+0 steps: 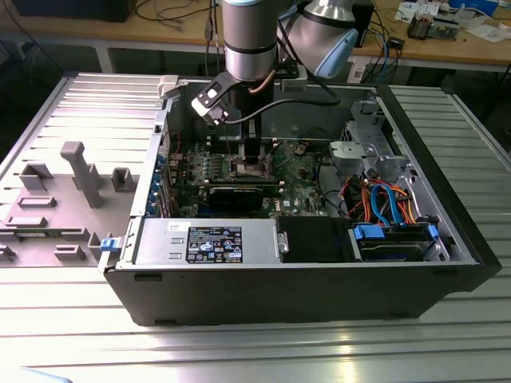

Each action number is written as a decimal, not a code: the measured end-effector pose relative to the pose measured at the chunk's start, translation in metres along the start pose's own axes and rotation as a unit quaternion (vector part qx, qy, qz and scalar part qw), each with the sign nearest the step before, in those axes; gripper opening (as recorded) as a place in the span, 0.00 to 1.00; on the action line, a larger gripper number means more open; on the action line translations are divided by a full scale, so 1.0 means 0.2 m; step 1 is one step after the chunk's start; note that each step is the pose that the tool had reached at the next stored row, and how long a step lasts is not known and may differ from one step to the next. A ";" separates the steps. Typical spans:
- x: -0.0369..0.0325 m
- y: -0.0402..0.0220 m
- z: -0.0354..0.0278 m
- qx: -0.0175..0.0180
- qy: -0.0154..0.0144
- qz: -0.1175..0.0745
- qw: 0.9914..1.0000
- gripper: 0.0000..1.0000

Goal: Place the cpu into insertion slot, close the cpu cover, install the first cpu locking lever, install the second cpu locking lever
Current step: 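Place the cpu into insertion slot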

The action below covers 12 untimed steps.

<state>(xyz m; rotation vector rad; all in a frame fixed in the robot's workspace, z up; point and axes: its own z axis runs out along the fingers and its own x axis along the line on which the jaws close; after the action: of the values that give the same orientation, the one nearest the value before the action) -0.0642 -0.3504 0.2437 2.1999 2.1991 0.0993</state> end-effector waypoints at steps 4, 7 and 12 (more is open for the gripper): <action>0.010 -0.012 0.074 0.000 0.000 0.000 1.000 0.55; 0.018 -0.014 0.099 0.000 0.000 0.000 1.000 0.55; 0.038 -0.018 0.158 0.002 0.000 0.000 1.000 0.55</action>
<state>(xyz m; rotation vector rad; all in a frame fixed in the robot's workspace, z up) -0.0658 -0.3421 0.2120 2.2013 2.2005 0.0956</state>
